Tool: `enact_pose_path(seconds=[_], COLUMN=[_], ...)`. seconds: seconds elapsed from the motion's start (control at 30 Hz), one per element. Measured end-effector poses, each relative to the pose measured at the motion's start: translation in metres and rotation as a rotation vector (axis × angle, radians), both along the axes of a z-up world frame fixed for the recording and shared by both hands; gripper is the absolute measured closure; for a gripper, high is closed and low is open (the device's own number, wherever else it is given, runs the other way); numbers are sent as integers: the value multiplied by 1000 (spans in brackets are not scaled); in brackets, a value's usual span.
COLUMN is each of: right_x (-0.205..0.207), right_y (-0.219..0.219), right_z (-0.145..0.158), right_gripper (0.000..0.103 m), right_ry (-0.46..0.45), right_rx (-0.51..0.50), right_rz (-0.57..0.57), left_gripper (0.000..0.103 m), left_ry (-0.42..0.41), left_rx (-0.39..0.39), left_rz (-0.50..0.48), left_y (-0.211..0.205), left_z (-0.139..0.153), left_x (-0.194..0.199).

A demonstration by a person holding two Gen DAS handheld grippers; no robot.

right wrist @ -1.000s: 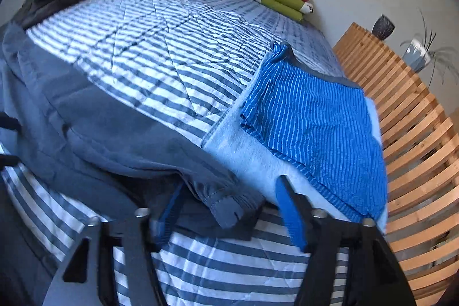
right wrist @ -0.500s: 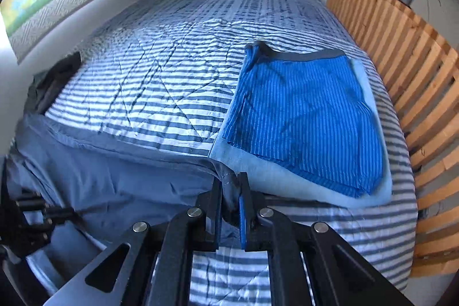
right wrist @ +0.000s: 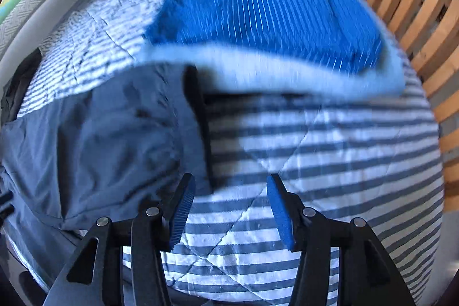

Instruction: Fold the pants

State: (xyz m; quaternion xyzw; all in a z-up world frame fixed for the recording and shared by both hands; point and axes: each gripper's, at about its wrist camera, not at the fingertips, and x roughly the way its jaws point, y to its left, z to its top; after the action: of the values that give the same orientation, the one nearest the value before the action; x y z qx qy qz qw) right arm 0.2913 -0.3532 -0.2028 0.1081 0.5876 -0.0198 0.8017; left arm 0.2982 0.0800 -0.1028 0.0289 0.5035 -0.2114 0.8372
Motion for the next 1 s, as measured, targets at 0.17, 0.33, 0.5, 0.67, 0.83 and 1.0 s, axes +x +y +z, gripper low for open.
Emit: enact_pose_path(seconds=[0.17,0.33,0.5,0.67,0.83,1.0], right_x=[16,19,10,-16,-84,-136], right_y=[8,33,26,17,1,11], right_z=[-12,9,38,43,39,25], right_gripper=[44,81,77,58,52,52], right_ry=[-11,-75,-141,-99,-55,-14], right_rx=[96,-37,-170,-153,-139,-67], right_rz=[-37,-17,-63,-58,-104,-124], left_gripper=[73,73,73,73,70,69], left_ry=[-37,-1,12,-11,-24,13], left_rx=[-15,3,30,17,-19,-36], left_rz=[275,359,326,376,578,674], left_y=[109,162,161,165,234,279], left_z=[16,6,-6,-11,-8,-20], left_x=[-7,-9,-21,-55,-116,-145])
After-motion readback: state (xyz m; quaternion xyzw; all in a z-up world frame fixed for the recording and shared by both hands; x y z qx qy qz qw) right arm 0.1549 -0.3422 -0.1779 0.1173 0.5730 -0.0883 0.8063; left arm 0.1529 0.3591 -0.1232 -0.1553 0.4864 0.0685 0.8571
